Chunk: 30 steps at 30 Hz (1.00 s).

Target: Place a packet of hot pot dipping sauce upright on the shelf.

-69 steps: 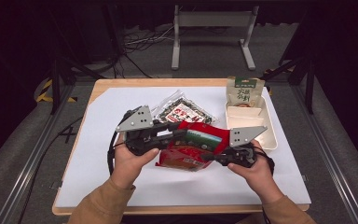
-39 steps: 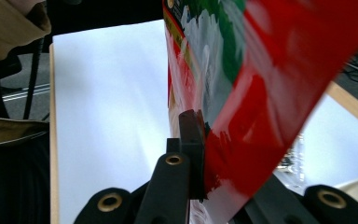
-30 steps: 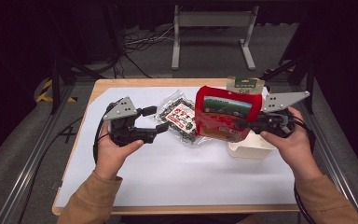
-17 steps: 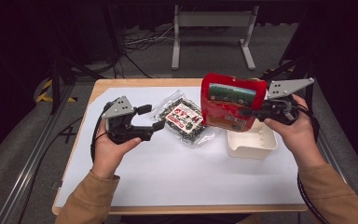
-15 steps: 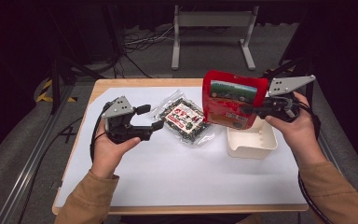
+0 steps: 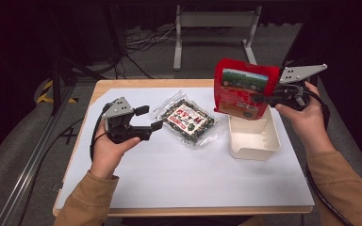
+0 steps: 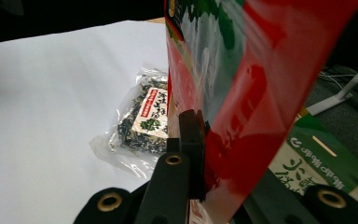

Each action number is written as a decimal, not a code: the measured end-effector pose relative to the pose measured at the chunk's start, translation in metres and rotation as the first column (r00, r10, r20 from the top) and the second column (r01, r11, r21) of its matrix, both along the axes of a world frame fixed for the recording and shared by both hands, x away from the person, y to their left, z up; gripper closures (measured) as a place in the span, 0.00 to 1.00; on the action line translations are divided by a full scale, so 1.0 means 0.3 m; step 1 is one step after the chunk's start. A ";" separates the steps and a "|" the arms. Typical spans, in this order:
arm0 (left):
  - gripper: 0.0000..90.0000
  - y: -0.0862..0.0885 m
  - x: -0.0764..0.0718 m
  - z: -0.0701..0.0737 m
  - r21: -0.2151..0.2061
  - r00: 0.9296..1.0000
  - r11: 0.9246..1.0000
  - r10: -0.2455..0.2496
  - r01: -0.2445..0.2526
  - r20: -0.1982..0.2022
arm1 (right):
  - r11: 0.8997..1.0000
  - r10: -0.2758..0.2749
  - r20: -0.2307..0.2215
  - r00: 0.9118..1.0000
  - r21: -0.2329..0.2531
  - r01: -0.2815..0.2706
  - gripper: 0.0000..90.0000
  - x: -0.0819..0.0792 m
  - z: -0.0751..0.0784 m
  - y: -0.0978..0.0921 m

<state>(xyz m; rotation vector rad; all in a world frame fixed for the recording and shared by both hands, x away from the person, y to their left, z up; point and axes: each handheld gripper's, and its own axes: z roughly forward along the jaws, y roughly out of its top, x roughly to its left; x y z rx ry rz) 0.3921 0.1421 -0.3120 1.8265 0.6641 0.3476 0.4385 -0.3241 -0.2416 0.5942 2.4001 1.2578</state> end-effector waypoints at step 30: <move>0.29 0.004 0.012 -0.015 0.012 1.000 1.000 0.007 -0.006 -0.016 | 0.996 -0.081 -0.042 0.996 -0.034 0.079 0.98 0.114 -0.091 -0.143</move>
